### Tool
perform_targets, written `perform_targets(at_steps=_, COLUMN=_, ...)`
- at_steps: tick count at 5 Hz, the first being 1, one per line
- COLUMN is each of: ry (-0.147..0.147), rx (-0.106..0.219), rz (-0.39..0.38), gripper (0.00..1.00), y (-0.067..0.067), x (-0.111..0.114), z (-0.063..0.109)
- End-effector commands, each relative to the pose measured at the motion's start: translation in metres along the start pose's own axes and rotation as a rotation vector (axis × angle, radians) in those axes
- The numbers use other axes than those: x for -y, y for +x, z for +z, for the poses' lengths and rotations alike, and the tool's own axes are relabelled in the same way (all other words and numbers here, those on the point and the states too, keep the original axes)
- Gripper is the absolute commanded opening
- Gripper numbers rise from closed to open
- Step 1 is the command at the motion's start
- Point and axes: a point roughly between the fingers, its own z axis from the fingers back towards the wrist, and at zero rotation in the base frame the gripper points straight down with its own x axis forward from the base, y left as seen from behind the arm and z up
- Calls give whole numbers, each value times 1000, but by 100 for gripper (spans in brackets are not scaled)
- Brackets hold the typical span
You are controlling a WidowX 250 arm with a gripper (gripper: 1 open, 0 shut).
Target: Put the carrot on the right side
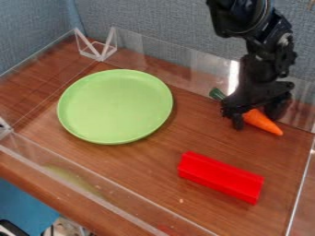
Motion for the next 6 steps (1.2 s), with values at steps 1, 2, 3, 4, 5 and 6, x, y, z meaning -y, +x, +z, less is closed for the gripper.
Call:
perform_targets(at_steps=1, ry=18, rx=27, rz=28, gripper=100, y=7, x=1, z=-3)
perform_targets(at_steps=2, ry=51, rx=30, rz=43, gripper=100, y=3, x=2, z=-9)
perform_targets(at_steps=3, ry=52, rx=8, rz=-25, gripper=100, y=-2, x=-9, z=-10)
perform_targets(at_steps=4, ry=53, rx=-13, rz=-95, gripper=100, y=-4, x=-18, z=-8)
perform_targets(at_steps=5, ry=60, rx=-23, rz=-175, gripper=100, y=-6, x=-25, z=-5)
perform_targets(at_steps=6, ry=91, rx=-19, rz=-157, gripper=100, y=-9, x=-26, z=-3)
